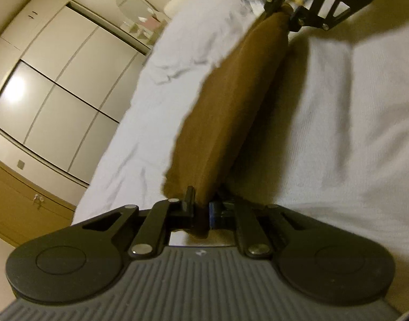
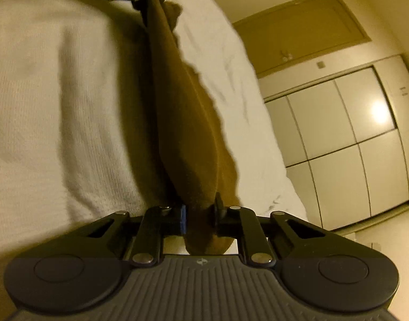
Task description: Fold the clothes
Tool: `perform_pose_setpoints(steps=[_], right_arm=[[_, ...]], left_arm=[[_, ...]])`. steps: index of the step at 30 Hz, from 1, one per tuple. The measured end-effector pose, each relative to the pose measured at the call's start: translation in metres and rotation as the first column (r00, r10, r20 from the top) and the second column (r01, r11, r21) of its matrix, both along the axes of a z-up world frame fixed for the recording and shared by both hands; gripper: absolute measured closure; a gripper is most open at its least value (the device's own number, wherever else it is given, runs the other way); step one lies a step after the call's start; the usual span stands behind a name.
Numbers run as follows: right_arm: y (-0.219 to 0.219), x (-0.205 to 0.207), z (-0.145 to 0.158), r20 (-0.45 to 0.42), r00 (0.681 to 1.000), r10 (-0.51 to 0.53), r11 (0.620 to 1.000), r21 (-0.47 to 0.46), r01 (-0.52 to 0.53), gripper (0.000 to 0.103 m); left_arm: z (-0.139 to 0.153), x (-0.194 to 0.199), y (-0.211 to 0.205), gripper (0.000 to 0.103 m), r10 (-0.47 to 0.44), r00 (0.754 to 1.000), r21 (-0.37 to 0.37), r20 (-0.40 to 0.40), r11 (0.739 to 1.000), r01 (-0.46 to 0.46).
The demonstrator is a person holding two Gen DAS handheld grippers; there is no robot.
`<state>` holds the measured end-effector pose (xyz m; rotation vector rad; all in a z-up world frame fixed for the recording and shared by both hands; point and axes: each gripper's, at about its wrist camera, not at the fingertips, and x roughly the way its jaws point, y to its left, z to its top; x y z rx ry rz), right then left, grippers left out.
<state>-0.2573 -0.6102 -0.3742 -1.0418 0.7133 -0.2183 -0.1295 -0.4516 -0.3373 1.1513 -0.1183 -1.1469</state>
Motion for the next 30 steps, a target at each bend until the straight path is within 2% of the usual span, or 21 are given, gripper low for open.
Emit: perform_pose_setpoints(steps=[3,6,9,12,14,17,22,25,27,30], right_arm=[[0.022,-0.030,0.027,0.058,0.998,0.008,1.000,0.016,-0.009,0.089],[0.052,-0.071,0.029,0.063,0.998,0.018,0.999,0.047,-0.021,0.089],[0.056,-0.084,0.019,0.050,0.999,-0.013,0.996,0.084,0.008,0.089],[0.058,-0.096,0.009,0.036,0.998,-0.045,0.992,0.121,0.040,0.087],[0.059,-0.104,0.001,0.025,0.997,-0.066,0.987,0.145,0.062,0.085],[0.061,-0.116,-0.009,0.009,0.995,-0.098,0.979,0.181,0.095,0.080],[0.059,-0.140,0.000,0.012,0.980,-0.197,0.951,0.243,0.188,0.079],[0.043,-0.153,0.014,0.060,0.955,-0.290,0.906,0.339,0.253,0.079],[0.033,-0.150,0.033,0.113,0.934,-0.340,0.844,0.475,0.250,0.079],[0.027,-0.136,0.058,0.181,0.910,-0.374,0.753,0.632,0.184,0.079]], left_arm=[[0.017,-0.024,0.033,0.095,-0.012,0.999,-0.031,-0.038,0.999,0.011],[0.011,-0.053,0.066,0.094,-0.012,0.996,-0.020,-0.092,1.000,0.010],[-0.009,-0.068,0.085,0.090,0.021,0.984,0.010,-0.175,1.000,-0.019],[-0.025,-0.066,0.097,0.090,0.075,0.977,0.026,-0.200,0.997,-0.071],[-0.023,-0.055,0.109,0.090,0.127,0.960,0.022,-0.249,0.992,-0.126],[-0.014,-0.038,0.127,0.090,0.165,0.948,0.013,-0.271,0.986,-0.168],[0.004,-0.026,0.154,0.090,0.228,0.923,-0.042,-0.312,0.967,-0.253],[0.013,-0.024,0.144,0.090,0.224,0.904,-0.082,-0.363,0.959,-0.271],[0.016,-0.030,0.131,0.090,0.192,0.904,-0.105,-0.381,0.963,-0.248],[0.021,-0.033,0.098,0.090,0.141,0.890,-0.143,-0.434,0.964,-0.223]])
